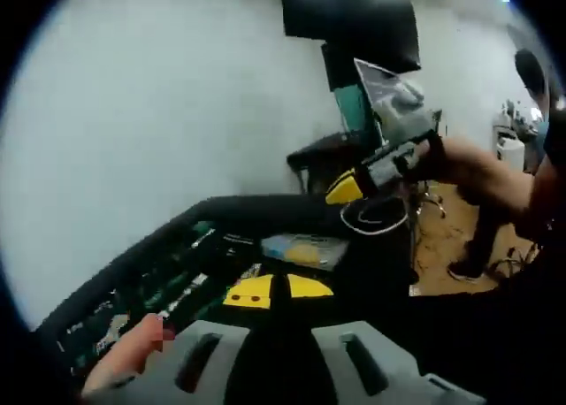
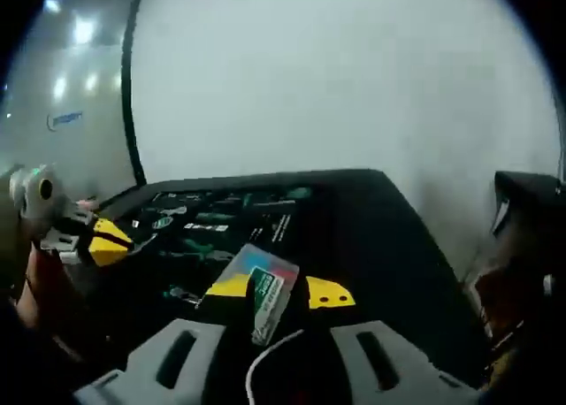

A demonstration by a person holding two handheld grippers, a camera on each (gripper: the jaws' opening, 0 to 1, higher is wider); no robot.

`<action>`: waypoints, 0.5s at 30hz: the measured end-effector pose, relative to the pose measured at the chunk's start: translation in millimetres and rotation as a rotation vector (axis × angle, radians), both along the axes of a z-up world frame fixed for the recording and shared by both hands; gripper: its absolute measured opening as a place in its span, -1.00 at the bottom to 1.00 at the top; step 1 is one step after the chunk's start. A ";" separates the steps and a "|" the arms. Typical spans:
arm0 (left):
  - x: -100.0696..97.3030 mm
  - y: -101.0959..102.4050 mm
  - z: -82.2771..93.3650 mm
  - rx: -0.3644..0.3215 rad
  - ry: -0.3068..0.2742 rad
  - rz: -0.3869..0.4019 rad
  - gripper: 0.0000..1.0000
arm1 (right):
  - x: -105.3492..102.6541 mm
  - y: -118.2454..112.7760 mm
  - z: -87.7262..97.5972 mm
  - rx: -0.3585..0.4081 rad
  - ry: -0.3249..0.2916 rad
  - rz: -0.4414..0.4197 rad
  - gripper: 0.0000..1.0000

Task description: Pick up the tools and put them into their designated positions in the toolbox.

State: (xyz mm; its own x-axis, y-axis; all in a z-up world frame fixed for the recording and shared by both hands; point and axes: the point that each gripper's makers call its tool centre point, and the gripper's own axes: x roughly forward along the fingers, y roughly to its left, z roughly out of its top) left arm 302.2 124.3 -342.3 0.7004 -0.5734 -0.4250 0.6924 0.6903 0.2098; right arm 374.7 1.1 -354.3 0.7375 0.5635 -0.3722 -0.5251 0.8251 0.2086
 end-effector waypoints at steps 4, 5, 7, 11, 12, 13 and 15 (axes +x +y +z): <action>26.3 -39.3 2.8 0.067 -0.039 -0.107 -0.87 | -11.2 9.1 -14.8 0.341 0.369 -0.002 -0.70; 34.3 -47.5 -3.6 0.147 -0.040 -0.133 -0.85 | -9.9 8.9 -13.0 0.361 0.366 -0.004 -0.67; 51.1 -56.4 -13.9 0.230 -0.036 -0.141 -0.85 | -2.7 1.6 -8.5 0.309 0.263 -0.024 -0.51; 62.2 -69.4 -41.3 0.289 0.029 -0.199 -0.92 | 3.2 -7.4 -6.9 0.286 0.203 -0.039 -0.49; 59.3 -59.6 -53.6 0.382 0.050 -0.205 -0.94 | 4.4 -9.4 -7.7 0.287 0.204 -0.040 -0.49; 64.2 -67.0 -41.8 0.295 -0.020 -0.210 -0.94 | 3.2 -9.9 -9.4 0.285 0.210 -0.040 -0.49; 63.0 -59.7 -44.2 0.308 0.019 -0.186 -0.95 | 1.9 -11.2 -13.2 0.301 0.256 -0.046 -0.43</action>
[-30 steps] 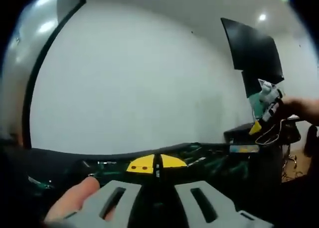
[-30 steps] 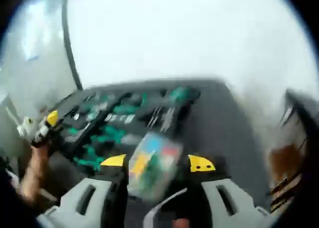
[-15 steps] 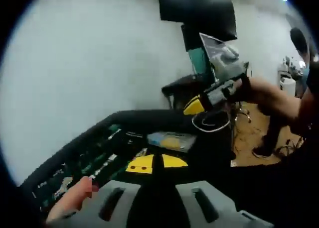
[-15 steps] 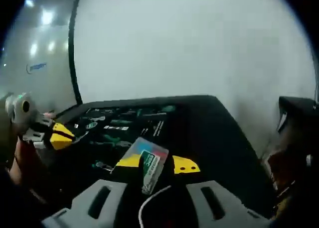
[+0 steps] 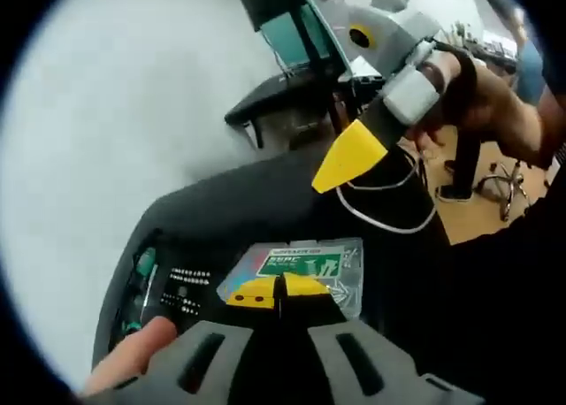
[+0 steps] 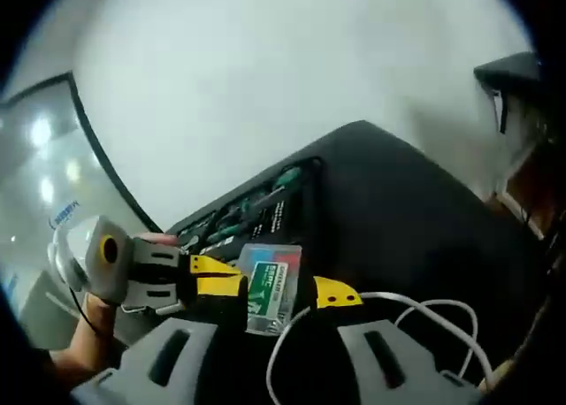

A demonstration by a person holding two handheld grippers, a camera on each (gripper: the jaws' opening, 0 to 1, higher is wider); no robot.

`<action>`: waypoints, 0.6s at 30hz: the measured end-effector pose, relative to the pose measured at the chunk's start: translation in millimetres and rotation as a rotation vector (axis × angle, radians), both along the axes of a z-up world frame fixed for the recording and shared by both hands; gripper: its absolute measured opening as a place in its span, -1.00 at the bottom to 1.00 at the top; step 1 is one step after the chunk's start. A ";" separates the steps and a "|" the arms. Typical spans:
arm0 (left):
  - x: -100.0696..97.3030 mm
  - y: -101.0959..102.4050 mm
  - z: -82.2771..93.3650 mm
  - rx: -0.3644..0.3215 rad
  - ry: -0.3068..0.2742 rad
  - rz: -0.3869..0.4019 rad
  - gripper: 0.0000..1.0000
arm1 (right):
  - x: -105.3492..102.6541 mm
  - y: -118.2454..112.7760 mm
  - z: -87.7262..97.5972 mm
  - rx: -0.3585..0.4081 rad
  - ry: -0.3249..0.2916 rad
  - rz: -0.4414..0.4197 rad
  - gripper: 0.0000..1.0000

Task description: Pick up the tools and put them into their designated positions in the toolbox.

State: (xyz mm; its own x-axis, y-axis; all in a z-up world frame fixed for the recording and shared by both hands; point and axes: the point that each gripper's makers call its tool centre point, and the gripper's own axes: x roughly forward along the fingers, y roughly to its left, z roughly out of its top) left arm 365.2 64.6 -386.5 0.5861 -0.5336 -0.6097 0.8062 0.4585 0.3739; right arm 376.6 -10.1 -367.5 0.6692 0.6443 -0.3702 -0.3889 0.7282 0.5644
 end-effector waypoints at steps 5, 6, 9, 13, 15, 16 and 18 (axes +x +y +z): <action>-3.1 1.5 -0.8 0.081 0.012 -0.038 -0.95 | -5.4 21.3 -1.9 0.040 0.076 0.070 -0.28; -0.3 3.5 -1.1 0.081 0.024 -0.042 -0.95 | -5.1 24.6 -2.9 0.024 0.076 0.082 -0.28; -1.8 3.6 2.2 0.109 0.014 -0.047 -0.95 | -9.1 31.8 -7.9 0.027 0.143 0.125 -0.27; -0.5 -10.7 -5.8 0.087 0.072 -0.054 -0.96 | 0.6 24.8 -8.1 0.010 0.104 0.082 -0.32; 2.5 -10.4 -6.3 0.100 0.108 -0.044 -0.97 | 4.5 17.5 -6.1 0.019 0.090 0.044 -0.33; 1.2 -11.0 -6.7 0.109 0.101 -0.048 -0.97 | 5.2 12.5 -4.2 0.033 0.092 0.038 -0.35; -3.3 -8.6 -2.8 0.163 0.049 -0.086 -0.96 | 1.7 8.3 0.1 0.081 0.103 0.026 -0.37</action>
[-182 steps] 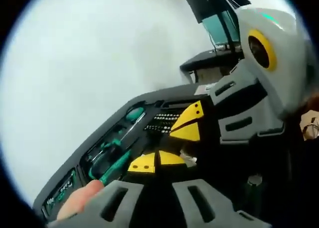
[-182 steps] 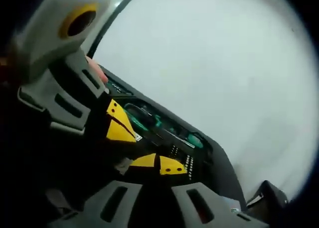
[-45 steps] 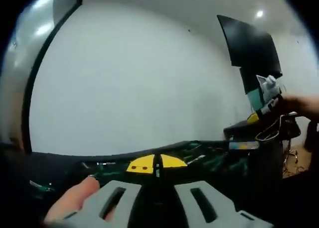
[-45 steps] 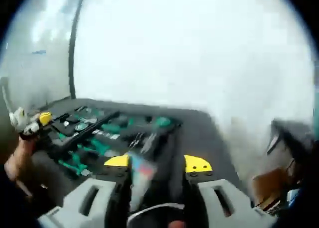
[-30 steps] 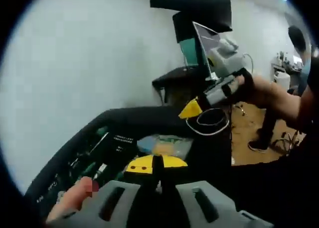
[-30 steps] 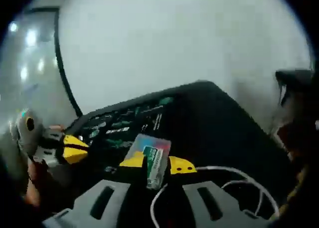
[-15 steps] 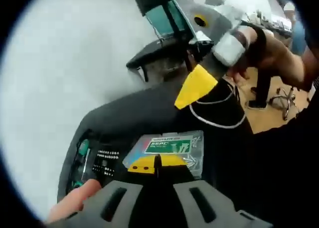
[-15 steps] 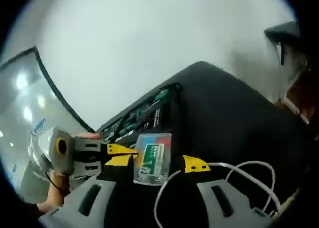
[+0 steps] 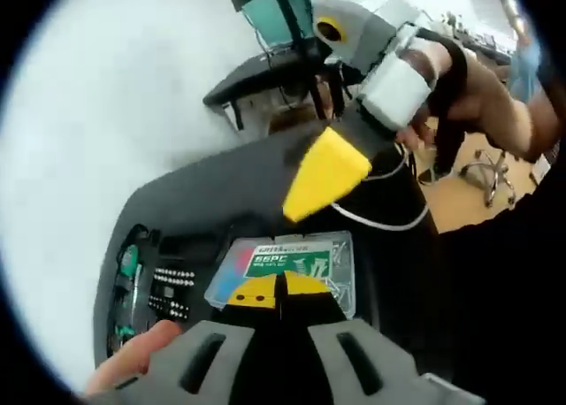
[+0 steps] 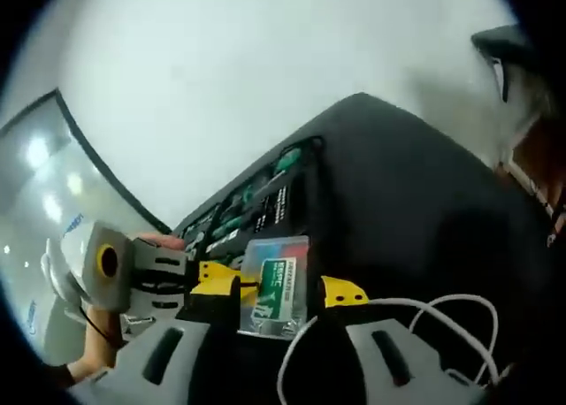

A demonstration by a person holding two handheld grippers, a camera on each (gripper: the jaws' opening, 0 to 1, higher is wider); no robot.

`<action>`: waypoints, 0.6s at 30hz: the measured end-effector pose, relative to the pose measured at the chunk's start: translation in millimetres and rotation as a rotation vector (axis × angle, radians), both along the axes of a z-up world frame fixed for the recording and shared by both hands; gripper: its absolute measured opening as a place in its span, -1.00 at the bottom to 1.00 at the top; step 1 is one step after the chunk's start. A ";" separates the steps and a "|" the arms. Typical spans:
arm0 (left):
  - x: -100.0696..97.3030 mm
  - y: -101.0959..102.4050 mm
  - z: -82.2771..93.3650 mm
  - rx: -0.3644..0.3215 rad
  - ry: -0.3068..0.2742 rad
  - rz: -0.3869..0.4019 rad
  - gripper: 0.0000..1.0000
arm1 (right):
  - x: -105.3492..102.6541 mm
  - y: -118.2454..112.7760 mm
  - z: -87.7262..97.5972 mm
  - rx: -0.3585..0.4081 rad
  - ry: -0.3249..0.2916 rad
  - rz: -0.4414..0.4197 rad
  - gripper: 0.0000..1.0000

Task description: Pick up the tools and put them into their designated positions in the toolbox.

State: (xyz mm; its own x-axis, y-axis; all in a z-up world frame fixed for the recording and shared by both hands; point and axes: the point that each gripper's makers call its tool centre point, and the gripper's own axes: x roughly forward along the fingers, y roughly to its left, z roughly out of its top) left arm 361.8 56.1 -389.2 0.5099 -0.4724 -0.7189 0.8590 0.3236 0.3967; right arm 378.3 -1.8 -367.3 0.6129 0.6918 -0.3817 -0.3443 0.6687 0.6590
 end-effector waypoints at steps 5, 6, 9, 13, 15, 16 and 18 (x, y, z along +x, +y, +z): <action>-20.2 23.3 13.7 -0.056 0.101 0.063 -0.96 | 4.2 -6.5 5.6 -0.044 -0.085 -0.055 -0.39; -21.4 27.2 8.0 -0.046 0.118 0.064 -0.96 | 10.5 -10.8 9.8 -0.033 -0.114 -0.100 -0.43; -21.0 30.2 -18.6 -0.015 0.130 0.059 -0.96 | 23.4 -23.7 22.3 0.050 -0.145 -0.222 -0.52; -21.3 20.2 -16.0 -0.076 0.161 0.082 -0.96 | 30.6 -24.3 22.5 0.053 -0.148 -0.219 -0.53; -20.4 19.1 -15.4 -0.044 0.169 0.081 -0.97 | 27.4 -16.8 19.1 0.010 -0.165 -0.173 -0.55; -20.8 19.3 -15.2 -0.028 0.175 0.080 -0.97 | 23.3 -9.2 15.8 -0.012 -0.164 -0.135 -0.60; -19.1 20.2 -15.0 -0.010 0.188 0.074 -0.97 | 7.1 16.7 5.6 -0.084 -0.160 -0.005 -0.71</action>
State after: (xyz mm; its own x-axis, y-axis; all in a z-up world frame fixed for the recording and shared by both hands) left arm 342.7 76.3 -404.2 0.4009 -0.4462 -0.8001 0.8913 0.3919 0.2280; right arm 385.4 14.9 -361.7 0.6741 0.6583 -0.3351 -0.4366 0.7210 0.5380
